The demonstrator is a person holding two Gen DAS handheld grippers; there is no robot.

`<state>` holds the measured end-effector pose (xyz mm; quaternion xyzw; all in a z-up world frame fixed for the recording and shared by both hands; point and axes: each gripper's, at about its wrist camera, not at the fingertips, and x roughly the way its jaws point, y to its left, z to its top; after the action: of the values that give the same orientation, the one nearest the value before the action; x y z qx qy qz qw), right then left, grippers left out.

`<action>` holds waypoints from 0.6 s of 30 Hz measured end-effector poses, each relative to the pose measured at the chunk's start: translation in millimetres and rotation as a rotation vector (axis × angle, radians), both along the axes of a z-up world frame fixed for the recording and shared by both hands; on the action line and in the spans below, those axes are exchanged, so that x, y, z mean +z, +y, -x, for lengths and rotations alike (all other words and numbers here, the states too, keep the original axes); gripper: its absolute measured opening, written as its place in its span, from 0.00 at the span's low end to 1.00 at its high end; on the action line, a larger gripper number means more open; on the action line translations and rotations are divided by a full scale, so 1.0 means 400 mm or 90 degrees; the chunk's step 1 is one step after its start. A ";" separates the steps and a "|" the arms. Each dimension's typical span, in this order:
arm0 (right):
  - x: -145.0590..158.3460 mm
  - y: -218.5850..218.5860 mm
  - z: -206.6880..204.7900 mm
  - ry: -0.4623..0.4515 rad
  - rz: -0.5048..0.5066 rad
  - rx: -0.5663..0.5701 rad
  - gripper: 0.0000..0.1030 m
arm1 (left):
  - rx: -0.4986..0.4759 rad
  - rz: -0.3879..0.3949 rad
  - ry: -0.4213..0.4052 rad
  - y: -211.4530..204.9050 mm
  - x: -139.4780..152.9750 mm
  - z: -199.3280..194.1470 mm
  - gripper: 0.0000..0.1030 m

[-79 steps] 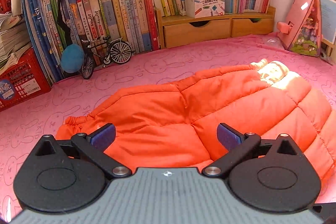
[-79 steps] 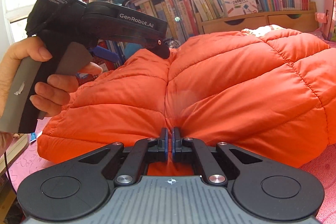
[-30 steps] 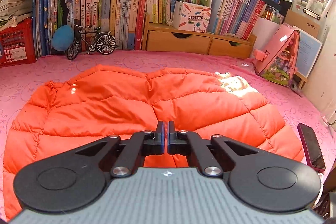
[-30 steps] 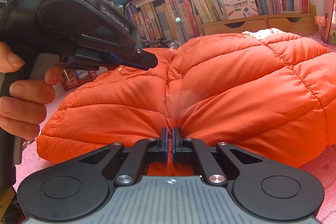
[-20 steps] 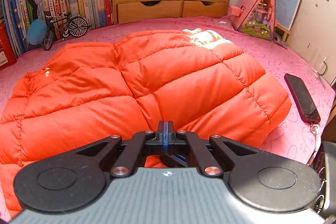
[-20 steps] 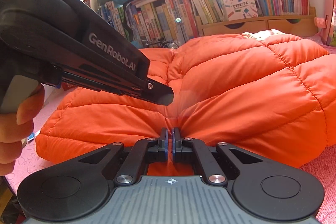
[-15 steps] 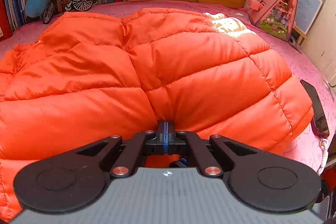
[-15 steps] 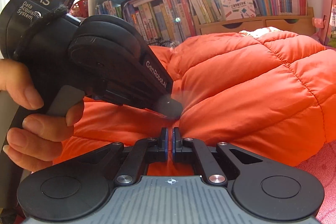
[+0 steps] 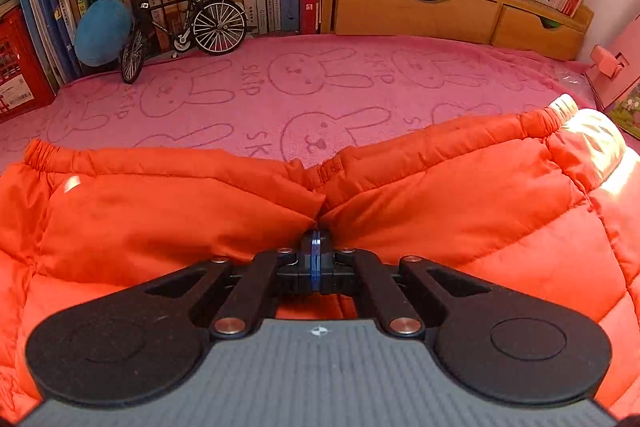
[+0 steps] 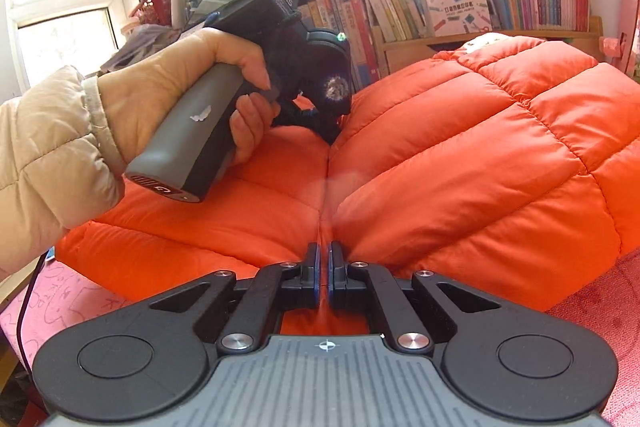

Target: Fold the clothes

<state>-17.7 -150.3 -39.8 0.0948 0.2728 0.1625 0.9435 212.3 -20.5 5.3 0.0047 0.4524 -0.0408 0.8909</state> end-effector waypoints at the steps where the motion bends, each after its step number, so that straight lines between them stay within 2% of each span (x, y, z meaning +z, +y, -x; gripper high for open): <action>1: 0.000 -0.001 0.000 0.001 -0.002 0.000 0.04 | 0.002 0.000 0.001 0.000 -0.001 -0.007 0.01; 4: -0.001 0.001 0.000 0.003 -0.007 0.001 0.04 | -0.008 0.024 0.014 0.018 -0.002 -0.021 0.01; 7: -0.001 -0.001 -0.005 0.004 -0.012 0.001 0.04 | -0.007 0.093 0.026 0.060 -0.007 -0.027 0.01; 9: 0.009 0.004 -0.003 -0.001 -0.003 -0.003 0.04 | -0.018 0.107 0.027 0.073 -0.005 -0.021 0.01; 11: 0.018 0.009 -0.002 -0.006 0.007 -0.007 0.04 | -0.034 0.089 0.020 0.064 -0.005 -0.014 0.01; 14: 0.033 0.016 0.000 -0.014 0.021 -0.013 0.07 | -0.056 0.020 -0.015 0.023 -0.006 0.007 0.01; 16: 0.066 0.028 -0.010 -0.039 0.035 -0.016 0.08 | -0.066 -0.013 -0.034 0.004 -0.009 0.018 0.00; 18: 0.098 0.042 -0.046 -0.050 0.034 -0.018 0.09 | -0.067 -0.015 -0.038 0.007 -0.009 0.019 0.00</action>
<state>0.5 -133.5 -0.6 0.0673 0.2385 0.1454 0.9578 204.7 -17.9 1.7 0.0400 0.4252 -0.0824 0.9005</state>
